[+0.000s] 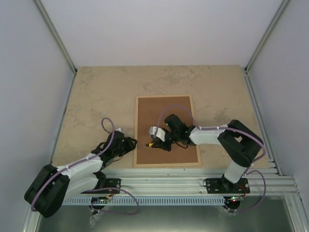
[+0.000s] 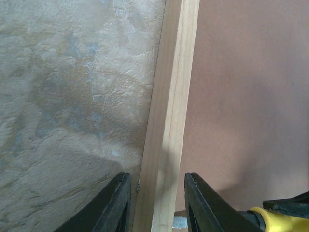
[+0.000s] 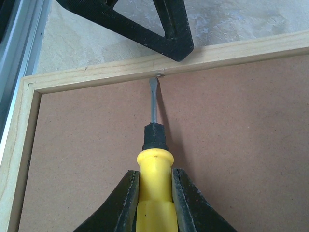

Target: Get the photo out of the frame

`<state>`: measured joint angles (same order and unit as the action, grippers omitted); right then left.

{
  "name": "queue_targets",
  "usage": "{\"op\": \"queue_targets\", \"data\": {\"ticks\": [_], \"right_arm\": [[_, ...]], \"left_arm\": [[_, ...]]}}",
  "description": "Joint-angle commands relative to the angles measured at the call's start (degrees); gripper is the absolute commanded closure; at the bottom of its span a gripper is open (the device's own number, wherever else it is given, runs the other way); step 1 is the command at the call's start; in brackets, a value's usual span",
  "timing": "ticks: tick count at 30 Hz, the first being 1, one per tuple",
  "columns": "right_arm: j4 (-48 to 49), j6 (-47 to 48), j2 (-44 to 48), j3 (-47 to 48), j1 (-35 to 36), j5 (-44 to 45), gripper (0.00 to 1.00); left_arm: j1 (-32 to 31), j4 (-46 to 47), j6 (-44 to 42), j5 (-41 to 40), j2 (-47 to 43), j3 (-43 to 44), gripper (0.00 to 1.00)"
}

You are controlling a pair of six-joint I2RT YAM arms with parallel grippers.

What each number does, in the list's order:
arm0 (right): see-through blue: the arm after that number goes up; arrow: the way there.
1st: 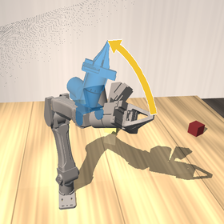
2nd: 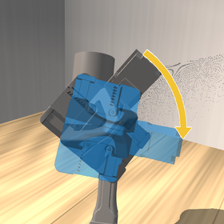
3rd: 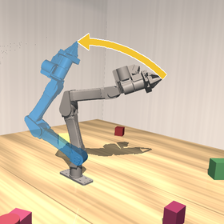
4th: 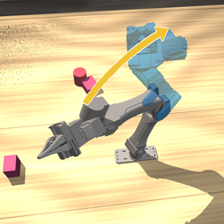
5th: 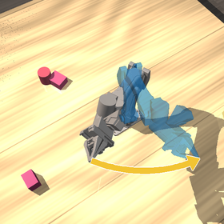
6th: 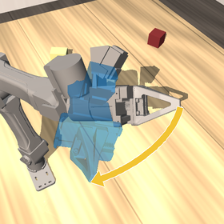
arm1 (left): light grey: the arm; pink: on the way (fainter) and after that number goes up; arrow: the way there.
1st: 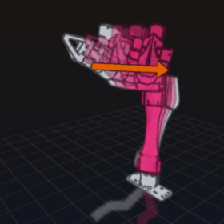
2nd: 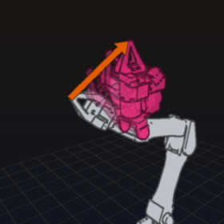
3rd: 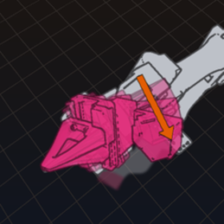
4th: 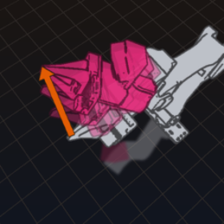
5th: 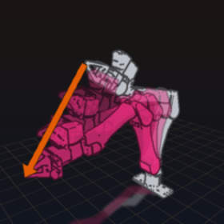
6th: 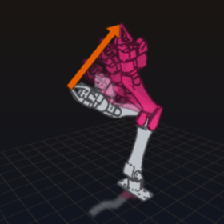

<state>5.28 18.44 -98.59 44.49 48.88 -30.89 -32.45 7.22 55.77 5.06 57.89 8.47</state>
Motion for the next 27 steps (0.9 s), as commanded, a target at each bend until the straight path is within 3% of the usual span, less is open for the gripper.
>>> {"op": "queue_targets", "data": {"ticks": [1,16,27], "right_arm": [[-0.21,-0.04,-1.57,1.57,-0.34,-0.58,1.00],[-0.48,-0.68,-1.32,2.86,-0.22,-0.10,1.00],[-0.60,-1.02,-3.45,8.08,1.39,-0.57,1.00]], "left_arm": [[0.22,0.82,-0.09,0.26,-0.62,-0.86,0.67],[0.26,3.23,0.38,1.53,1.35,-1.69,0.72],[0.21,7.90,2.16,4.32,3.35,-3.78,0.87]]}}
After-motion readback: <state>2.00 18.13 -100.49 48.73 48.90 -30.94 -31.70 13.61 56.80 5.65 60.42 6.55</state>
